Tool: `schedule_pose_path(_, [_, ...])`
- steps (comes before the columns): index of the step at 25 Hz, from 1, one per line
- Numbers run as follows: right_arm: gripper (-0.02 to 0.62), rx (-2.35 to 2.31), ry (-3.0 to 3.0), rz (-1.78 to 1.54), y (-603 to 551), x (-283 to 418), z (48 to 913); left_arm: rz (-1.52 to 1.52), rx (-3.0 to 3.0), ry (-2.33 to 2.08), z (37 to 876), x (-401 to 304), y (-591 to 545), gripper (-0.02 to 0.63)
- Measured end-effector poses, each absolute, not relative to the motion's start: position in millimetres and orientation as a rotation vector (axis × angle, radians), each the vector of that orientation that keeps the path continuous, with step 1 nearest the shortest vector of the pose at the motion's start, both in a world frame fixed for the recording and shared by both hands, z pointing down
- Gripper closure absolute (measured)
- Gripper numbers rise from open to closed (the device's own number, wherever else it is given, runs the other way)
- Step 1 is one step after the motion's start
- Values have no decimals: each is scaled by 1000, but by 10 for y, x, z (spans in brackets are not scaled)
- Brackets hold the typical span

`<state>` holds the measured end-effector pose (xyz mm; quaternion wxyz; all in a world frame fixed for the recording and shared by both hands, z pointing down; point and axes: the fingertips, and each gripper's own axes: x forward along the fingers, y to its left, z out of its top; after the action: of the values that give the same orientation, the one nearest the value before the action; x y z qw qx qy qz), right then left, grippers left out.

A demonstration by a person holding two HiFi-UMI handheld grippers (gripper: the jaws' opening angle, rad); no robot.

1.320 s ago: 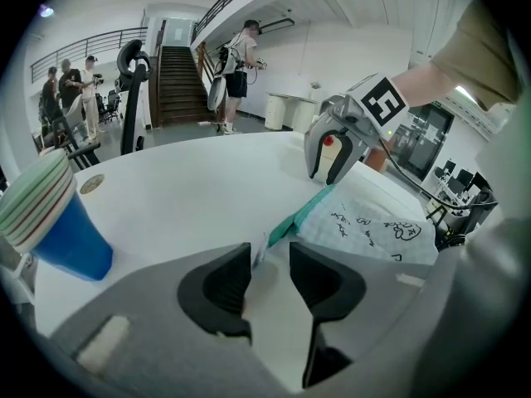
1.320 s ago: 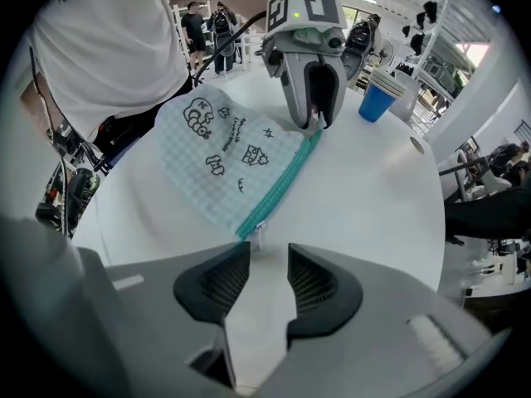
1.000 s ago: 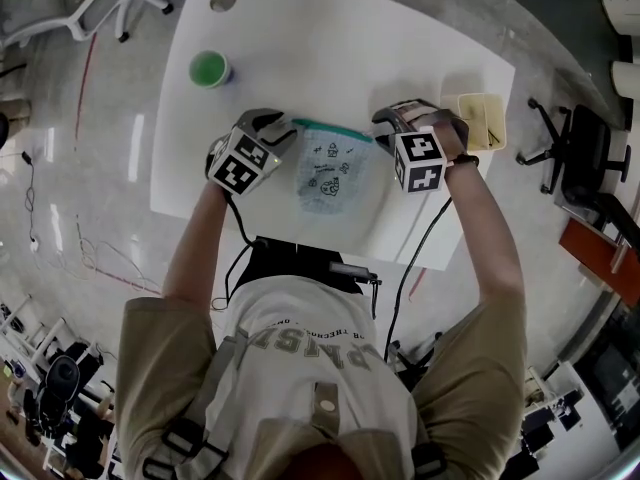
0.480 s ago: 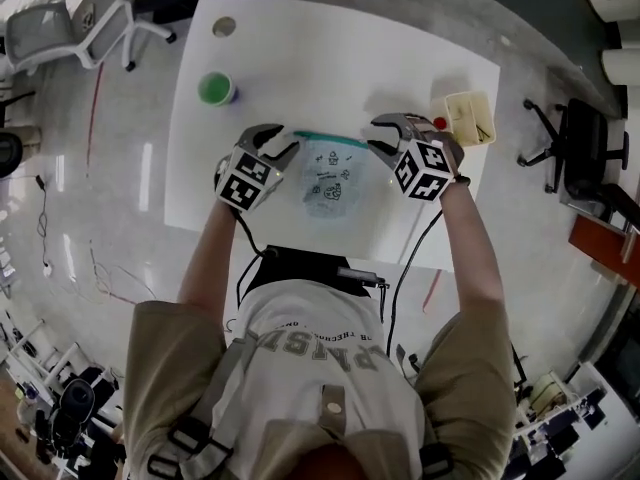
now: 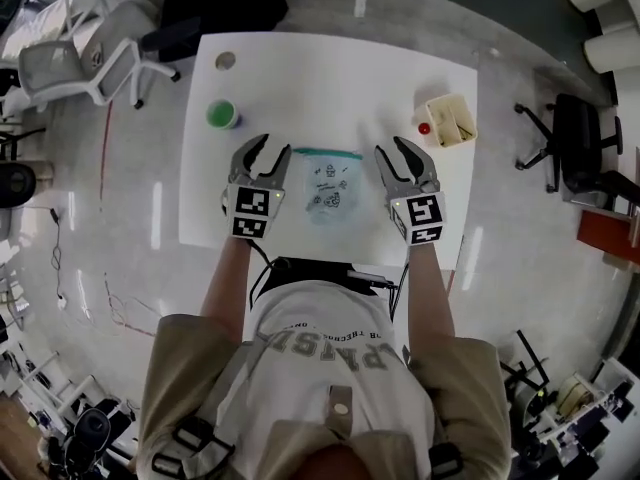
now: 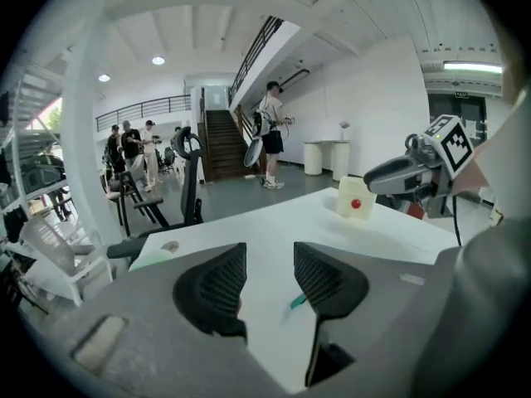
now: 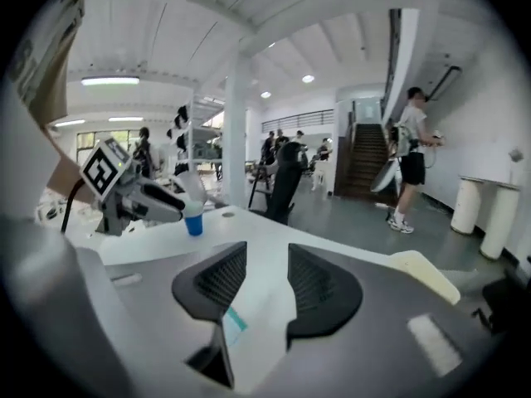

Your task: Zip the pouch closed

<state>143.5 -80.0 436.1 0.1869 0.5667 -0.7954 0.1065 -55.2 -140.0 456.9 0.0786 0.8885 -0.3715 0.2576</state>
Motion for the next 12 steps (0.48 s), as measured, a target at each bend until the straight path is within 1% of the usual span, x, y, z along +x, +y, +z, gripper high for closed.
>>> schedule_pose_path(5, [445, 1941, -2285, 219, -614, 1447, 3609, 599, 2734, -1269, 3987, -538, -1365, 420])
schedule_pose_path(12, [446, 2165, -2272, -102, -465, 1335, 2672, 321, 2859, -1401, 3087, -437, -1239, 420])
